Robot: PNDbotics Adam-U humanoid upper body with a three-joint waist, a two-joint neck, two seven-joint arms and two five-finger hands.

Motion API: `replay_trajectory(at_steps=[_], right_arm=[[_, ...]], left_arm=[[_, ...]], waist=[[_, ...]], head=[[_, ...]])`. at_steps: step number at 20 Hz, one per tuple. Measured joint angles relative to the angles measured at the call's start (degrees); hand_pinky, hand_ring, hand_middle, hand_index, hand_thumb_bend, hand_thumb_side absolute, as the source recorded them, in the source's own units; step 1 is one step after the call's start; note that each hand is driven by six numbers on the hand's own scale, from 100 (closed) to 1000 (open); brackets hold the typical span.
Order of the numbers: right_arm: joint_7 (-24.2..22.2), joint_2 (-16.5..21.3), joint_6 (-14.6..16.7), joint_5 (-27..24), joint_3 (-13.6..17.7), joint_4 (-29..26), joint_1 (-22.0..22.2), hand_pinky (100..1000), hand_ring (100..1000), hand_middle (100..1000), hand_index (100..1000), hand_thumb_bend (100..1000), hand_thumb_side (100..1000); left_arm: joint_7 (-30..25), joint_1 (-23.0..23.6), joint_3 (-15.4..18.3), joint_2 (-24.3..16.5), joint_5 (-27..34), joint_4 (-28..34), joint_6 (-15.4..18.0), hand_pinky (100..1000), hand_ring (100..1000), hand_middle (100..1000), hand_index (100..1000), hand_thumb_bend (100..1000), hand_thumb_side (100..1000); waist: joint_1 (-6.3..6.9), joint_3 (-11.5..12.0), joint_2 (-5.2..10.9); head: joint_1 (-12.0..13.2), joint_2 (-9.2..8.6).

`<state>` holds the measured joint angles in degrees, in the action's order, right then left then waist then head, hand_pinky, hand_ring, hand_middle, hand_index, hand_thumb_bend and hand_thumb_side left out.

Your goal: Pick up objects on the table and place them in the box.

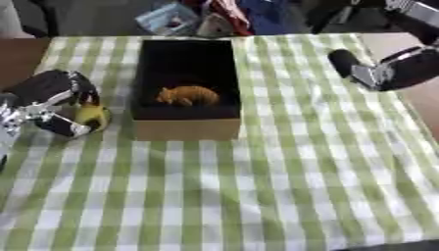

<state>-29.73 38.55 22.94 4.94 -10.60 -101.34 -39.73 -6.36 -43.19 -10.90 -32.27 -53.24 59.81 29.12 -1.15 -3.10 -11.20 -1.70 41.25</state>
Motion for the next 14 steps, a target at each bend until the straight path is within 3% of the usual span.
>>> replay_trajectory(at_steps=[4,5,6,14], right_arm=[[-0.05,0.00,-0.03,0.00,0.00,0.00,0.36,758,676,706,851,100,406],[-0.13,0.00,-0.04,-0.01,-0.03,0.00,0.45,758,675,704,849,111,410],[-0.27,0.00,-0.04,-0.03,-0.07,0.00,0.45,759,673,700,847,100,418],[-3.94,0.03,-0.11,-1.88,-2.41,-0.85,0.39,757,659,676,813,100,471]], left_arm=[[0.25,-0.27,0.50,-1.55,3.63,3.51,-0.31,489,296,290,506,255,100],[0.30,-0.50,0.56,-2.28,4.70,4.75,-0.39,490,296,291,506,173,160],[0.38,-0.87,0.59,-3.05,5.82,6.05,-0.54,489,297,289,505,261,100],[0.67,-4.77,0.30,-6.09,13.75,11.53,-1.79,500,312,305,514,270,100]], waist=[[0.03,0.01,0.00],[0.04,0.00,0.00],[0.05,-0.05,0.01],[0.55,-2.86,0.03]], head=[[-0.01,0.00],[-0.01,0.00],[-0.01,0.00],[0.91,-0.10]])
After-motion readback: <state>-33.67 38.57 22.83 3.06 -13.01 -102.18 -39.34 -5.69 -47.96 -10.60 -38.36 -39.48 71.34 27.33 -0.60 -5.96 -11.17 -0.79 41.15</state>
